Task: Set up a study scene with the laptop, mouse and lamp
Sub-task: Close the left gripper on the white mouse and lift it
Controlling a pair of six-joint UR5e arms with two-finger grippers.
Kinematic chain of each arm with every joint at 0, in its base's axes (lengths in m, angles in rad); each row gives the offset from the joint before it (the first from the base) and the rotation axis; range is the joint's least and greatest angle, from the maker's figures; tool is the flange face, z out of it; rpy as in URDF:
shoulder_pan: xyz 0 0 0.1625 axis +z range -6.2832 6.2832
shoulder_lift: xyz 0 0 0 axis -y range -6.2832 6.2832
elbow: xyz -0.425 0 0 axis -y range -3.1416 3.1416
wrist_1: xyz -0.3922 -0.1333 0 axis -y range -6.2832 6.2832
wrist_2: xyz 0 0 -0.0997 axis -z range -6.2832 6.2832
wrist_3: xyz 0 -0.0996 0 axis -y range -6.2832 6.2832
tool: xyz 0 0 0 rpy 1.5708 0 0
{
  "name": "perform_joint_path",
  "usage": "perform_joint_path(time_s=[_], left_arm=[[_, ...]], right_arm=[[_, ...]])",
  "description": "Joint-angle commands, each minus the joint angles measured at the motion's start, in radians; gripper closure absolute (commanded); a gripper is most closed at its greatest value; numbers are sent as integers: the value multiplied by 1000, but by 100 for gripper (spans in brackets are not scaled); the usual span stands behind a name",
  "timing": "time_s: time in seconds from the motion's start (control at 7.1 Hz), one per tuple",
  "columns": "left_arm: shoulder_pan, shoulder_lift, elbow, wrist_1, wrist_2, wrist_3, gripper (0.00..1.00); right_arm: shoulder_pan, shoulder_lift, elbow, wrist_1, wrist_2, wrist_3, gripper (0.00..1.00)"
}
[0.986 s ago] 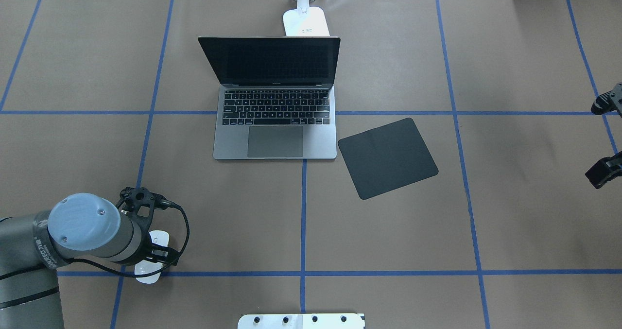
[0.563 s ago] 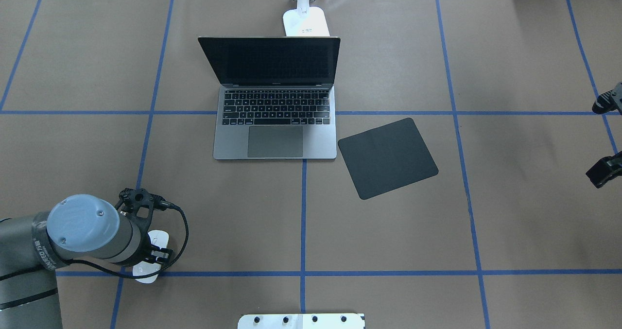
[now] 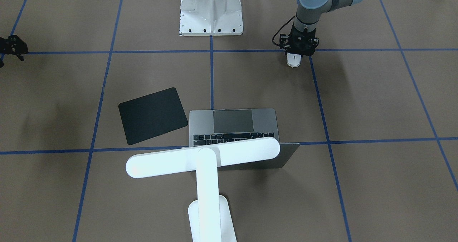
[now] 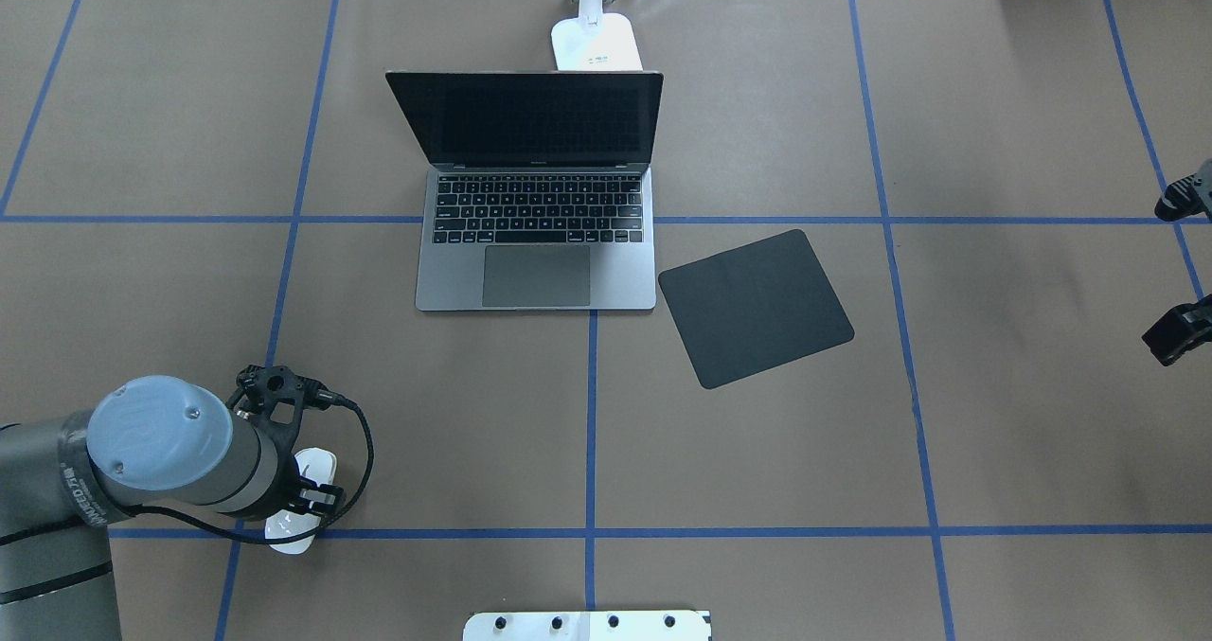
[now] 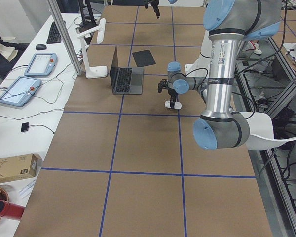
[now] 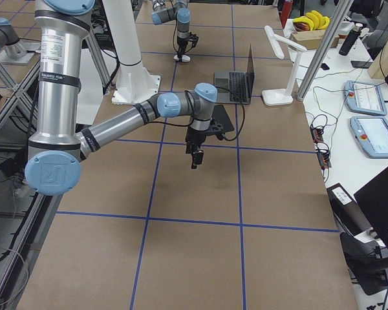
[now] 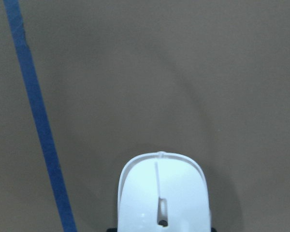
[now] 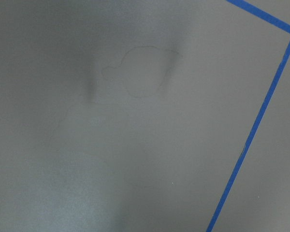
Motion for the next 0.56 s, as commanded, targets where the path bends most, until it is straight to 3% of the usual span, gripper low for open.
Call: perform_joint_path(time_s=[0.0,0.42], left_arm=[[-17,-42,-31,26,-32,-4,91],[-64,-359,-28,358,-28,-17,91]], right_arm=[[4,1,-2,0,2,-14,0],[120,7,-105,1,28,-212,0]])
